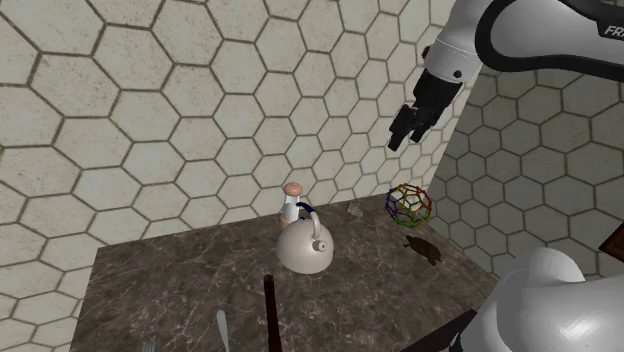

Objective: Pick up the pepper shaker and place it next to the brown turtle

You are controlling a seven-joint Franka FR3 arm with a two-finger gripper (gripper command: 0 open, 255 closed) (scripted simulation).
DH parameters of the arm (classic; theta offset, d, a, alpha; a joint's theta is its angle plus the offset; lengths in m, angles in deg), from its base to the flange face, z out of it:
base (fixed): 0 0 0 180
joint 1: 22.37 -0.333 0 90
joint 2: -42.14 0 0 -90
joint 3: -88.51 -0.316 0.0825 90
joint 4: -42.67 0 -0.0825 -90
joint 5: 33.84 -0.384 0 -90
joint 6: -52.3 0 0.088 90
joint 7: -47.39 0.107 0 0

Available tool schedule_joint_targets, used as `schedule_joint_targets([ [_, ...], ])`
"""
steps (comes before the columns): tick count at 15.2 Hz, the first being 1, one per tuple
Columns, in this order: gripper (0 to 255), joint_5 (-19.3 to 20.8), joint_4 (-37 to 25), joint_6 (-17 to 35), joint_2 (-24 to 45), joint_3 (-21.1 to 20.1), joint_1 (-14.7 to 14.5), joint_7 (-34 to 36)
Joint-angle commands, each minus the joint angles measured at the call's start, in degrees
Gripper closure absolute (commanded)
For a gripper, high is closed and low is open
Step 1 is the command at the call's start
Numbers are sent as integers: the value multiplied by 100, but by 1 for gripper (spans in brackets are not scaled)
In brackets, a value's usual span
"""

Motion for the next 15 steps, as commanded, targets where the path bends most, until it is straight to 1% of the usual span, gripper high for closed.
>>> schedule_joint_targets([
  [1,0,0,0,0,0,0,0,0],
  [8,0,147,84,1079,1189,-310,63,455],
  [15,0,454,-222,1963,2605,-605,187,984],
])
